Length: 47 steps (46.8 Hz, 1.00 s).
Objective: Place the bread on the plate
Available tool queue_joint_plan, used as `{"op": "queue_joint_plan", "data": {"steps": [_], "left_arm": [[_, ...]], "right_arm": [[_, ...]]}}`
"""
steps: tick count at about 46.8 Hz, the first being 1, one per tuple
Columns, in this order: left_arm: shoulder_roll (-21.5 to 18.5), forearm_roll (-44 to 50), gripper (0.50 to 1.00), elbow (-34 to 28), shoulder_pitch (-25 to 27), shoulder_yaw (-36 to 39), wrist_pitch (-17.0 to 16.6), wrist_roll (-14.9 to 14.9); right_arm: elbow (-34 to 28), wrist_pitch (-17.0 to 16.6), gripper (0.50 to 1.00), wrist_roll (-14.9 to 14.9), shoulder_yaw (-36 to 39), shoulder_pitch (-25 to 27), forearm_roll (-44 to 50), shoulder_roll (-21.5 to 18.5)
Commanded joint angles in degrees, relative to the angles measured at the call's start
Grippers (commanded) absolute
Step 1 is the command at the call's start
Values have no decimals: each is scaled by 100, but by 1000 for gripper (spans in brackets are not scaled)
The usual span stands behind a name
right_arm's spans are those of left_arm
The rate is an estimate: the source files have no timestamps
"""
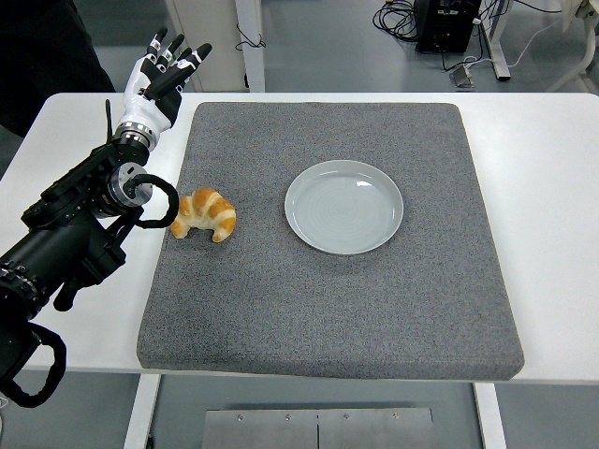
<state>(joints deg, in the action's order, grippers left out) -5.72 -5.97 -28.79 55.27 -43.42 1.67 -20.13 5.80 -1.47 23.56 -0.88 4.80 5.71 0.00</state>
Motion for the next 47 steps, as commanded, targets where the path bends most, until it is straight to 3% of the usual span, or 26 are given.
{"op": "queue_joint_plan", "data": {"steps": [1, 24, 30, 42, 47], "left_arm": [[1, -1, 966, -4, 2, -9, 0, 1], [36, 175, 965, -4, 63, -17, 18, 18], [-34, 158, 965, -21, 81, 0, 53, 299], [-667, 52, 963, -671, 63, 149, 53, 423], [-1018, -53, 957, -1119, 63, 561, 62, 466]], "right_arm": [[0, 6, 1000, -1, 0, 3, 0, 0], [0, -2, 1000, -1, 0, 4, 0, 0], [0, -2, 1000, -1, 0, 4, 0, 0], [0, -2, 1000, -1, 0, 4, 0, 0], [0, 6, 1000, -1, 0, 4, 0, 0]]}}
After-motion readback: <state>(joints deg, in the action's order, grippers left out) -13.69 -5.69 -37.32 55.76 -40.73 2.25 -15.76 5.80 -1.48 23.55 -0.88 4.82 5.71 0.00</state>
